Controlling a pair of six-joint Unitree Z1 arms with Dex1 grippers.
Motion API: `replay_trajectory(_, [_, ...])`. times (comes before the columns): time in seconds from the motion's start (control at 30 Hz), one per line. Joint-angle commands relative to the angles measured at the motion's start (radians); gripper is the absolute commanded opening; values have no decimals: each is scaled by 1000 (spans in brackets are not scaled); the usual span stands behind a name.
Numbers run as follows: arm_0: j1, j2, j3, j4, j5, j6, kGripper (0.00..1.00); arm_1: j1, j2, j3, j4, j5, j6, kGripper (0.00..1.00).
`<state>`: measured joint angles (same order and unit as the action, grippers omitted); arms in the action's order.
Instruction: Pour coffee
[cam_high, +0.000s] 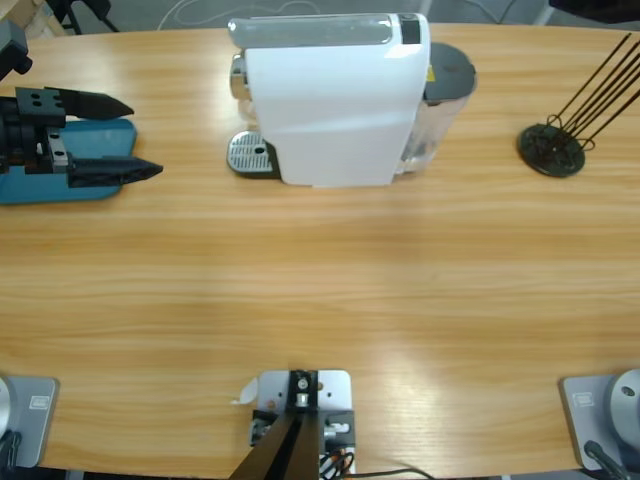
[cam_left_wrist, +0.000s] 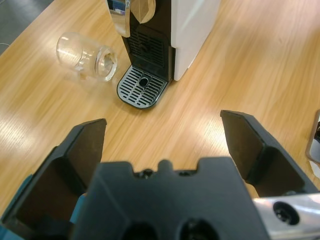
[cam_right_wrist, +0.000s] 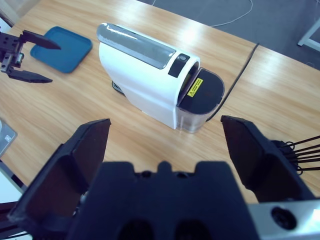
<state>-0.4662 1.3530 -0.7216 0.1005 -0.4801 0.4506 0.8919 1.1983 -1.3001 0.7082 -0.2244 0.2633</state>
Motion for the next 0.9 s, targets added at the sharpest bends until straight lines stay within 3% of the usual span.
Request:
replay_trajectory(0.03, [7,26,-8,0,69,-91,991,5,6,90,-65,0,11,1000])
replay_trajectory(0.13, [49,103,-129,-21,124,-253,1000,5,6,103,-65,2,11,1000])
replay_trajectory(0.27, [50,192,-278,-25,135,-279,1000,5,-5,116,-65,-5,11,1000])
replay_trajectory(0.57, [32,77,-115,2,128,-239,1000,-8,25,68,-70,-16,9,1000])
replay_trajectory(0.6, [31,78,-106,2,127,-214,1000,-14,37,55,-70,-18,3,975])
replay_trajectory(0.7, [27,91,-95,2,131,-194,1000,-44,64,5,-67,0,1,605])
replay_trajectory(0.73, [25,90,-96,2,131,-195,1000,-47,67,-2,-67,3,2,599])
replay_trajectory(0.8, [23,86,-100,2,130,-196,1000,-48,65,-4,-66,2,1,615])
replay_trajectory(0.83, [23,89,-102,2,132,-196,1000,-48,63,0,-66,0,1,670])
replay_trajectory(0.9, [24,101,-98,2,133,-195,1000,-48,56,6,-66,-7,1,908])
